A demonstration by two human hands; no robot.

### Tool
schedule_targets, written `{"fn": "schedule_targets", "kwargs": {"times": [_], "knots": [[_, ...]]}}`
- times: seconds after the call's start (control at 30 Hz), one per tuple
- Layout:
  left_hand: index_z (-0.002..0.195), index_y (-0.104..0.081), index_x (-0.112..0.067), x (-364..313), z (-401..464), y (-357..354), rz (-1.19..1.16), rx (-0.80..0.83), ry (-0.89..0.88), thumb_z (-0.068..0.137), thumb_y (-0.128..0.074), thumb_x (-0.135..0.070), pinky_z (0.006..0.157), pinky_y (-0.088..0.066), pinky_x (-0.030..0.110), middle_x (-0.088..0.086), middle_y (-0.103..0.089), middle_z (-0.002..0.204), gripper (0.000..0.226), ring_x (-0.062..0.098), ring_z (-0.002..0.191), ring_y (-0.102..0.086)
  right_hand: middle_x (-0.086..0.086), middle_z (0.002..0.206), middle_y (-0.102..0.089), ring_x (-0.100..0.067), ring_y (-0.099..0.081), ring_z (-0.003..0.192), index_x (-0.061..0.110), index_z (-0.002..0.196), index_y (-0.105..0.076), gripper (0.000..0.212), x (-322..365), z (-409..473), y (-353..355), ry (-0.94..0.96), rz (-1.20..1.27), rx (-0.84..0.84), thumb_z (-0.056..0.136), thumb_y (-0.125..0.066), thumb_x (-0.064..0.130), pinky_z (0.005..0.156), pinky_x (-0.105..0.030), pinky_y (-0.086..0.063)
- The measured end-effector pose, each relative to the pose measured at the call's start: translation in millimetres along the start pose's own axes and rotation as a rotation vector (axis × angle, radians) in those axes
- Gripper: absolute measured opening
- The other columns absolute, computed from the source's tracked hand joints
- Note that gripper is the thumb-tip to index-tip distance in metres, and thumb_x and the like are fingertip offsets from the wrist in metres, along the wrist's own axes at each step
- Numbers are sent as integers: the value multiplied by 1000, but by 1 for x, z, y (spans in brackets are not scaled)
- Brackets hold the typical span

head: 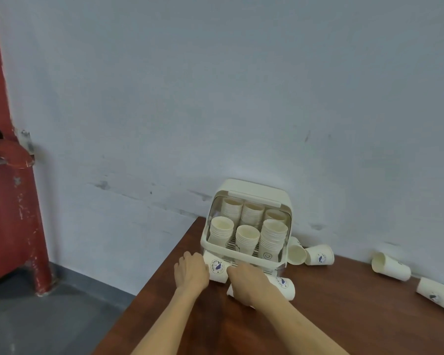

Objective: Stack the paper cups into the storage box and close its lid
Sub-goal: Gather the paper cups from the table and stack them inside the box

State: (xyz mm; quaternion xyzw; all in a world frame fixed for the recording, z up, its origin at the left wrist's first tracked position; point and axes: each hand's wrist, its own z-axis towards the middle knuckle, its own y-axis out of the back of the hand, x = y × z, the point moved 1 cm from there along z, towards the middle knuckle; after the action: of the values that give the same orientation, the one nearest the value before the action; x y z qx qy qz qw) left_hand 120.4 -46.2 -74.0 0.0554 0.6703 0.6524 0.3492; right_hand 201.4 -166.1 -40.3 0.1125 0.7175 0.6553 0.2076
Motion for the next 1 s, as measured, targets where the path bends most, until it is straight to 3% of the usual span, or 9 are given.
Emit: {"fn": "schedule_targets", "kwargs": {"times": [0.17,0.37,0.53,0.63,0.73,0.87,1.0], "knots": [[117,-59,-14,-6,3,14,-11,-54,-79,97,-48,-26,90,-43,33,6,-54,119,25,23,107,-55,-15,115,-60,-34,-60,105,7,114,-59,25,-5,-3,15,16,-79,1,93,-51,17,79,-41,-48],[110,-66,-14,-19,13,36,-8,-115,-151,94,-52,-20,86,-46,34,7,-58,110,22,25,99,-58,-14,109,-61,-33,-62,99,6,112,-57,25,-22,-3,51,-25,5,-91,93,-52,22,67,-36,-42],[107,-65,-14,-30,15,51,-14,-225,-199,92,-52,-18,92,-41,35,8,-55,113,19,27,105,-53,-15,90,-65,-35,-60,82,6,99,-53,16,-40,13,82,-222,321,-467,93,-40,13,64,-37,-43],[108,-66,-13,-34,18,56,-8,-292,-264,94,-50,-16,91,-38,34,9,-56,112,22,27,104,-51,-11,83,-62,-30,-54,71,8,98,-47,12,-49,24,84,-300,345,-580,93,-37,8,56,-35,-37],[103,-69,-13,-36,22,59,-48,-363,-301,96,-46,-16,87,-36,32,8,-57,110,24,25,101,-50,-10,81,-62,-28,-51,65,9,99,-45,10,-55,35,72,-308,306,-587,96,-36,9,51,-34,-31],[92,-69,-14,-37,28,63,-127,-451,-380,98,-45,-17,84,-37,31,5,-57,98,24,24,92,-50,-8,75,-54,-28,-48,65,12,93,-40,8,-57,43,47,-294,279,-477,93,-36,6,48,-33,-27],[80,-67,-12,-43,35,64,-181,-528,-429,92,-56,-9,73,-39,31,3,-51,80,17,20,76,-39,-8,79,-55,-29,-51,67,13,89,-40,9,-60,51,25,-309,305,-399,91,-37,4,47,-32,-25]]}}
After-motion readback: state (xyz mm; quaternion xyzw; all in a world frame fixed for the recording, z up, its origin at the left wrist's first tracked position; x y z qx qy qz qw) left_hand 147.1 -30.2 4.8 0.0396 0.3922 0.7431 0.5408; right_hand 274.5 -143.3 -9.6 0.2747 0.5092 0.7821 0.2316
